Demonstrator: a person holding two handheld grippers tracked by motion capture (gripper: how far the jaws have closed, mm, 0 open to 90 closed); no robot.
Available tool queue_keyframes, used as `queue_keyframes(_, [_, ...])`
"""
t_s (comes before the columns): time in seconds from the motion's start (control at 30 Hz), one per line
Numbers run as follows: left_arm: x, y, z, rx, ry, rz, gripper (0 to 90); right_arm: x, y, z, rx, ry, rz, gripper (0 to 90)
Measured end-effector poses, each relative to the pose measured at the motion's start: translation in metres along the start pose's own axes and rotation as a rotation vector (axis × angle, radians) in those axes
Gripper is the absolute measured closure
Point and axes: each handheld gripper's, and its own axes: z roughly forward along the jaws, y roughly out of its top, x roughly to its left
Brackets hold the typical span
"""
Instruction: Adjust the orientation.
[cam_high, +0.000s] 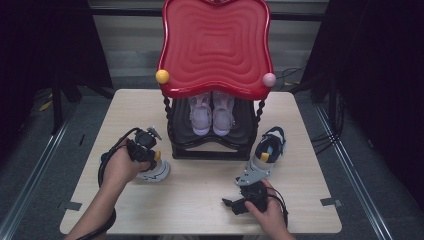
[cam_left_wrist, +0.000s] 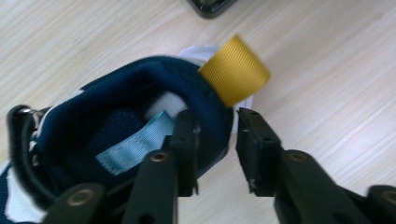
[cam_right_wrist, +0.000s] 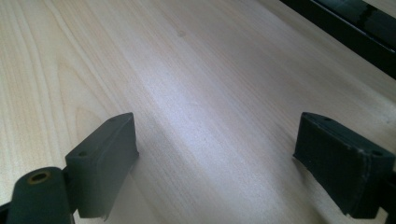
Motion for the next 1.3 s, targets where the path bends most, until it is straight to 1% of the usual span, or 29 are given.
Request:
queue_keyframes(0.03, [0.000, -0.002, -0.001, -0.003, -0.008, -0.005, 72.1, 0.000, 0.000, 0.000, 0.000, 0.000, -0.002, 12.2])
queue_keyframes(0.07, [0.001, -0.004, -0.002, -0.001, -0.017, 0.000, 72.4, 0.000, 0.000, 0.000, 0.000, 0.000, -0.001, 12.2])
queue_keyframes(0.13, [0.001, -0.007, -0.003, 0.009, -0.018, 0.026, 72.6, 0.000, 0.000, 0.000, 0.000, 0.000, 0.000, 12.2])
queue_keyframes(0.2, [0.000, -0.009, -0.003, 0.012, -0.019, 0.032, 72.8, 0.000, 0.000, 0.000, 0.000, 0.000, 0.000, 12.2])
queue_keyframes(0.23, [0.000, -0.013, -0.005, 0.024, -0.028, 0.059, 73.0, 0.000, 0.000, 0.000, -0.001, -0.002, -0.003, 12.2])
queue_keyframes(0.33, [0.000, -0.018, -0.007, 0.018, -0.043, 0.055, 71.8, 0.000, 0.000, 0.000, -0.002, -0.002, -0.004, 12.2])
queue_keyframes(0.4, [0.001, -0.026, -0.009, 0.026, -0.053, 0.071, 71.0, 0.000, 0.000, 0.000, -0.002, -0.002, -0.004, 12.2])
queue_keyframes(0.47, [0.000, -0.029, -0.010, 0.020, -0.061, 0.050, 69.3, 0.000, 0.000, 0.000, -0.002, -0.002, -0.004, 12.2])
queue_keyframes(0.53, [0.001, -0.030, -0.011, 0.022, -0.060, 0.044, 63.9, 0.000, 0.000, 0.000, -0.002, -0.002, -0.004, 12.1])
queue_keyframes(0.57, [0.002, -0.030, -0.011, 0.021, -0.051, 0.021, 60.2, 0.000, 0.000, 0.001, -0.002, -0.002, -0.007, 12.0])
queue_keyframes(0.6, [0.002, -0.029, -0.011, 0.011, -0.049, 0.008, 57.2, 0.000, 0.000, 0.001, -0.002, -0.002, -0.008, 11.9])
queue_keyframes(0.63, [0.002, -0.029, -0.011, 0.011, -0.049, 0.008, 54.3, 0.000, 0.000, 0.001, -0.002, -0.002, -0.008, 11.9])
queue_keyframes(0.67, [0.003, -0.026, -0.012, -0.009, -0.050, -0.024, 50.8, 0.000, 0.000, 0.001, -0.002, -0.003, -0.009, 11.9])
queue_keyframes(0.7, [0.004, -0.024, -0.012, -0.003, -0.048, -0.031, 48.6, 0.000, 0.000, 0.001, -0.002, -0.003, -0.008, 11.9])
queue_keyframes(0.73, [0.005, -0.021, -0.012, 0.007, -0.034, -0.026, 47.0, 0.000, 0.000, 0.001, -0.002, -0.003, -0.008, 11.9])
queue_keyframes(0.77, [0.005, -0.019, -0.010, 0.019, -0.033, -0.039, 44.1, 0.000, 0.000, 0.001, -0.002, -0.002, -0.008, 11.9])
queue_keyframes(0.8, [0.005, -0.019, -0.010, 0.019, -0.033, -0.039, 41.5, 0.000, 0.000, 0.001, -0.001, -0.002, -0.005, 11.9])
queue_keyframes(0.83, [0.006, -0.015, -0.005, 0.021, -0.046, -0.091, 39.8, 0.000, 0.000, 0.001, -0.001, -0.002, -0.005, 11.9])
queue_keyframes(0.87, [0.008, -0.014, -0.002, 0.025, -0.057, -0.110, 39.1, 0.000, 0.000, 0.001, -0.001, -0.002, -0.005, 11.9])
queue_keyframes(0.93, [0.009, -0.011, 0.002, 0.033, -0.063, -0.139, 38.2, 0.000, 0.000, 0.001, -0.001, -0.002, -0.005, 11.9])
queue_keyframes(0.97, [0.009, -0.011, 0.002, 0.033, -0.063, -0.139, 38.2, 0.000, 0.000, 0.001, -0.001, -0.002, -0.005, 11.9])
queue_keyframes(1.0, [0.008, -0.009, 0.006, 0.042, -0.063, -0.168, 39.1, 0.000, 0.000, 0.001, -0.001, -0.002, -0.005, 11.9])
queue_keyframes(1.03, [0.008, -0.007, 0.007, 0.046, -0.058, -0.169, 40.2, 0.000, 0.000, 0.001, -0.002, -0.002, -0.008, 11.9])
queue_keyframes(1.07, [0.008, -0.007, 0.007, 0.046, -0.058, -0.169, 43.1, 0.000, 0.000, 0.001, -0.002, -0.002, -0.008, 11.9])
queue_keyframes(1.1, [0.008, -0.007, 0.007, 0.050, -0.059, -0.168, 48.2, 0.000, 0.000, 0.001, -0.002, -0.002, -0.008, 11.9])
queue_keyframes(1.13, [0.007, -0.005, 0.007, 0.054, -0.091, -0.173, 54.5, 0.000, 0.000, 0.001, -0.002, -0.002, -0.008, 11.9])
queue_keyframes(1.17, [0.006, -0.005, 0.007, 0.062, -0.085, -0.162, 58.3, 0.000, 0.000, 0.001, -0.002, -0.002, -0.008, 11.9])
queue_keyframes(1.23, [0.005, -0.004, 0.007, 0.066, -0.084, -0.158, 60.8, 0.000, 0.000, 0.001, -0.002, -0.002, -0.008, 11.9])
queue_keyframes(1.3, [0.003, -0.004, 0.005, 0.083, -0.078, -0.132, 63.1, 0.000, 0.000, 0.001, -0.002, -0.002, -0.008, 11.9])
